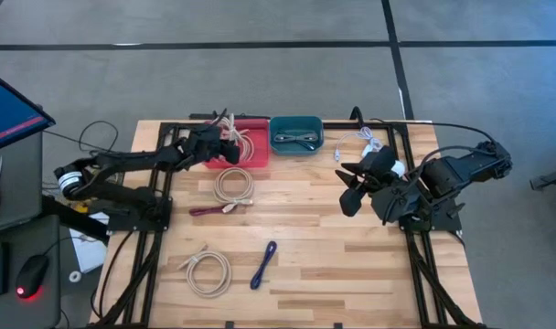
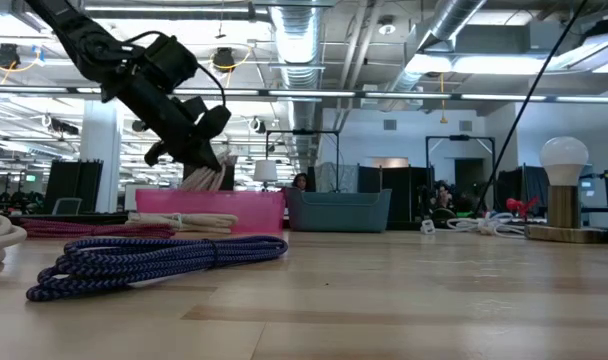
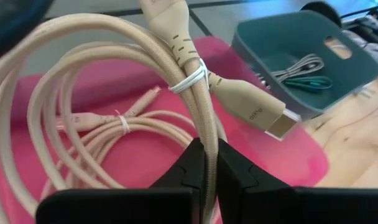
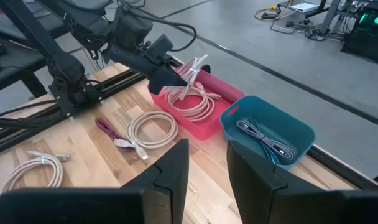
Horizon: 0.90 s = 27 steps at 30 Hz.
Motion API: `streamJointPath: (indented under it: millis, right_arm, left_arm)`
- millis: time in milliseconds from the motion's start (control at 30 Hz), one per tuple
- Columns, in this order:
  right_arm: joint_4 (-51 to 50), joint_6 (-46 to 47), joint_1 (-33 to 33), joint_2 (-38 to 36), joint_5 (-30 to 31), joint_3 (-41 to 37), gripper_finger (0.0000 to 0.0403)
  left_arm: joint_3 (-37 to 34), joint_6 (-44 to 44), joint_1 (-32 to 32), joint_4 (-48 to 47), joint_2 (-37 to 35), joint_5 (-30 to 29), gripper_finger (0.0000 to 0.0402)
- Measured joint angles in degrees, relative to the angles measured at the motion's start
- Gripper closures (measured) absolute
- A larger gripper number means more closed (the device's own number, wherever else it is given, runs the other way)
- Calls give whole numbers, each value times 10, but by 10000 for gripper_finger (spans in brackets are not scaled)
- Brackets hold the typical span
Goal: Pick & Place USB Port
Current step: Put the brown HDMI cable into the red bin, then put the black blue charger cable into the blue bin
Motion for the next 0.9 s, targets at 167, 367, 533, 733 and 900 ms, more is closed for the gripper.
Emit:
streamJointPath:
  millis: [167,367,533,733,900]
  right_arm:
    - [0,0,0,0,0,0,301]
    - [0,0,0,0,0,0,301]
    - [0,0,0,0,0,0,301]
    - [0,0,0,0,0,0,301]
    - [-2,-1,0,0,0,0,301]
  left_arm:
    - [0,0,1,1,10,-2,381]
    - [0,0,1,17,10,-4,338]
    - [0,-1,0,28,9,10,308]
    - [0,-10,-1,59,1,77,290]
    - [0,5,-2,93,-45,137,294]
